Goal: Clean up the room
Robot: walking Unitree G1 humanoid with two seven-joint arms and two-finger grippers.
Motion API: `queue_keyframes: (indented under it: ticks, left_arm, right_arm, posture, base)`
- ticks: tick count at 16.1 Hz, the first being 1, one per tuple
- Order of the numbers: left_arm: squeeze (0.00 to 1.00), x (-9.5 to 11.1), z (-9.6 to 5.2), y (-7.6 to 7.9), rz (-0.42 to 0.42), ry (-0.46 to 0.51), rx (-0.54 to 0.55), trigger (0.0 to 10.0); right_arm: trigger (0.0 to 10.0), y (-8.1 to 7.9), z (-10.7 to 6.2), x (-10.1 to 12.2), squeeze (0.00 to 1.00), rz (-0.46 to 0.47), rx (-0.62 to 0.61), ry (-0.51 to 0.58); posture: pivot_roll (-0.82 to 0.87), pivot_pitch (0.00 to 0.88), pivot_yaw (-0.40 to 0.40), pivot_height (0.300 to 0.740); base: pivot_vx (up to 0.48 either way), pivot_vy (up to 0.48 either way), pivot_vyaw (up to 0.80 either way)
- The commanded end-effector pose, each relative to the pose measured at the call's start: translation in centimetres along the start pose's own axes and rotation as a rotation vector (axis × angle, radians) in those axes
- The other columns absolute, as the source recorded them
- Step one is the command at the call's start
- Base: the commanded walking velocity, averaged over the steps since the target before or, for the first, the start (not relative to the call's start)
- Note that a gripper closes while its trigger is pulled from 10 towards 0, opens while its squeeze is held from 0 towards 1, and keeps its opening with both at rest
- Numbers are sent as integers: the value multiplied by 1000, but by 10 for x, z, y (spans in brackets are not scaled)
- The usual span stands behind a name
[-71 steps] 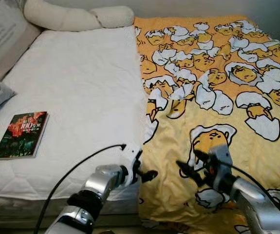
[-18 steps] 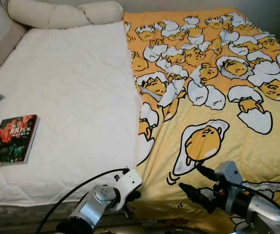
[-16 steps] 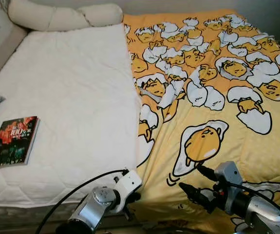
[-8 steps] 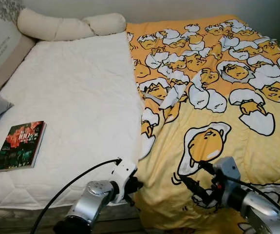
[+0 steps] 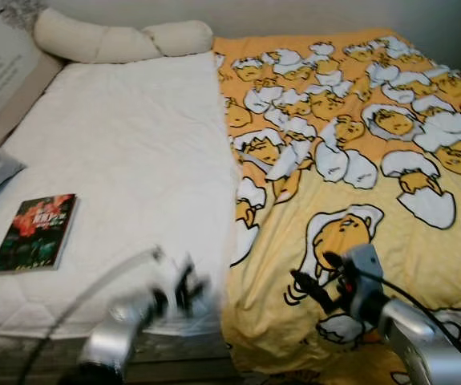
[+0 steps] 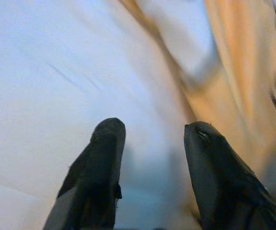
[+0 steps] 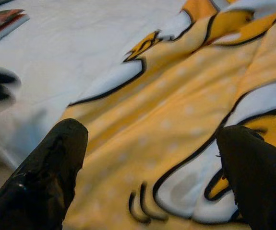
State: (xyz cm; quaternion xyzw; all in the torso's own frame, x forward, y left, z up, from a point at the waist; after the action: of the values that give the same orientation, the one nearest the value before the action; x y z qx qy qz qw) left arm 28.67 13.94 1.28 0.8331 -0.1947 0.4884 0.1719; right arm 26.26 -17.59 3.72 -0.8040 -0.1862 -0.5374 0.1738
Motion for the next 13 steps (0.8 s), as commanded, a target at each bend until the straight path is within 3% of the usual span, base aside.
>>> queue_keyframes:
  ticks: [1,2,5,7,10,13]
  left_arm:
    - [1000,17,-3,-12,-21,73,69,10000]
    - [1000,43,-7,-24,-37,172,159,10000]
    - [1000,71,-13,-27,-16,282,232,10000]
    - [1000,80,-20,-29,-2,298,286,10000]
    - [1000,79,-29,-40,34,270,346,10000]
    - [1000,85,-39,-48,47,274,376,10000]
  right_arm:
    - [10000,9,3,1,0,-18,-74,1]
    - [10000,27,10,5,0,36,-245,28]
    - [10000,36,18,18,0,151,-369,115]
    - [10000,41,20,28,0,196,-463,176]
    - [10000,32,25,31,0,176,-492,198]
    - [10000,19,32,35,0,229,-477,220]
  posture:
    - [-98,0,47,740]
    - [-74,0,38,740]
    - [-20,0,13,740]
    - [35,0,-12,740]
    - [53,0,-1,740]
    - [64,0,-9,740]
  base:
    - [0,0,0]
    - [0,0,0]
    - [0,0,0]
    - [0,-152,0]
    - [0,-333,0]
    - [0,-336,0]
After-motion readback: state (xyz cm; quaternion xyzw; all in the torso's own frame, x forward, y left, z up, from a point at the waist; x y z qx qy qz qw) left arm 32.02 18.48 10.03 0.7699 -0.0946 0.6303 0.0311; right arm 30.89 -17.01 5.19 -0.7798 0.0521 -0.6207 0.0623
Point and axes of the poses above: a point about 5 cm out from each wrist's last joint towards the gripper, its own z axis pointing out of the wrist towards the gripper, its own x axis along the axis of the wrist's last joint, y = z × x, the point moved 3 cm from there along z, pointing out of the wrist towards the gripper, and after that the axes turned 1 degree about -z, right-handed, at the moved point
